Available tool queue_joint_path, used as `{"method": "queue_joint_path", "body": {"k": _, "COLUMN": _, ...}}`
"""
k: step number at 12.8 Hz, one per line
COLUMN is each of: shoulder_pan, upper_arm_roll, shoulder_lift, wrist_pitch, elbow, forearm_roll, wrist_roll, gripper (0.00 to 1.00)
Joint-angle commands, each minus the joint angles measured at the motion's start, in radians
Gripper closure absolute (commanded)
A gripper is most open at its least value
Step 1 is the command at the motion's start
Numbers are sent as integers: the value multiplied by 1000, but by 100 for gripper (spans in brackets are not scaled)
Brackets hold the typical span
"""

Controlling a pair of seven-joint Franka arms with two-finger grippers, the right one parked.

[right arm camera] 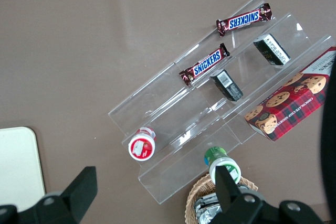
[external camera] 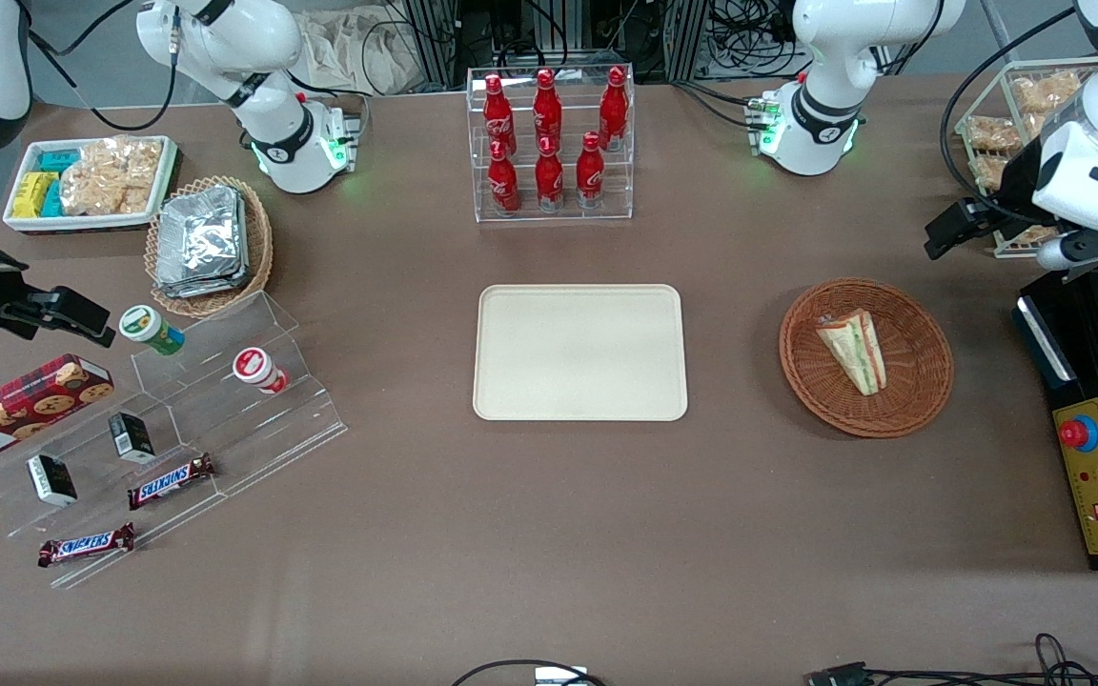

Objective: Place sandwich from basket to tray
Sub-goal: 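Move the left gripper over the wrapped sandwich in the wicker basket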

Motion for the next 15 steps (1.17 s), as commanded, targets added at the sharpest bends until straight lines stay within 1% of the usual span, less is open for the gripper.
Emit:
{"method": "queue_joint_path", "body": {"k": 1, "shoulder_pan": 10, "upper_arm_roll": -24, "shoulder_lift": 14, "wrist_pitch": -36, "elbow": 34, "forearm_roll": -8, "wrist_roll": -6, "gripper": 0}}
{"method": "queue_joint_path", "body": {"k": 3, "shoulder_pan": 0, "upper_arm_roll": -22, "shoulder_lift": 21, "wrist_pitch": -44, "elbow": 25, "forearm_roll": -1, "wrist_roll": -6, "gripper": 0}}
{"method": "queue_joint_path", "body": {"k": 5, "shoulder_pan": -7, "upper_arm_roll": -19, "shoulder_lift": 36, "wrist_pitch": -15, "elbow": -44, "forearm_roll": -9, "wrist_roll": -9, "gripper": 0}}
{"method": "queue_joint_path", "body": {"k": 7, "shoulder_pan": -19, "upper_arm_roll": -19, "shoulder_lift": 10, "wrist_pitch": 149, "elbow": -210, "forearm_roll": -3, "wrist_roll": -9, "gripper": 0}}
{"method": "queue_joint_path", "body": {"k": 9, "shoulder_pan": -16, "upper_arm_roll": -16, "shoulder_lift": 16, "wrist_pitch": 308, "elbow": -347, "forearm_roll": -4, "wrist_roll": -11, "gripper": 0}}
{"method": "queue_joint_path", "body": {"k": 10, "shoulder_pan": -16, "upper_arm_roll": -15, "shoulder_lift": 27, "wrist_pitch": 417, "elbow": -419, "forearm_roll": -4, "wrist_roll": -14, "gripper": 0}}
{"method": "queue_joint_path", "body": {"k": 13, "shoulder_pan": 4, "upper_arm_roll": -12, "shoulder_lift": 109, "wrist_pitch": 681, "elbow": -557, "forearm_roll": -4, "wrist_roll": -18, "gripper": 0}}
{"method": "queue_joint_path", "body": {"k": 15, "shoulder_pan": 3, "upper_arm_roll": 20, "shoulder_lift": 171, "wrist_pitch": 871, "elbow": -648, "forearm_roll": -3, "wrist_roll": -20, "gripper": 0}}
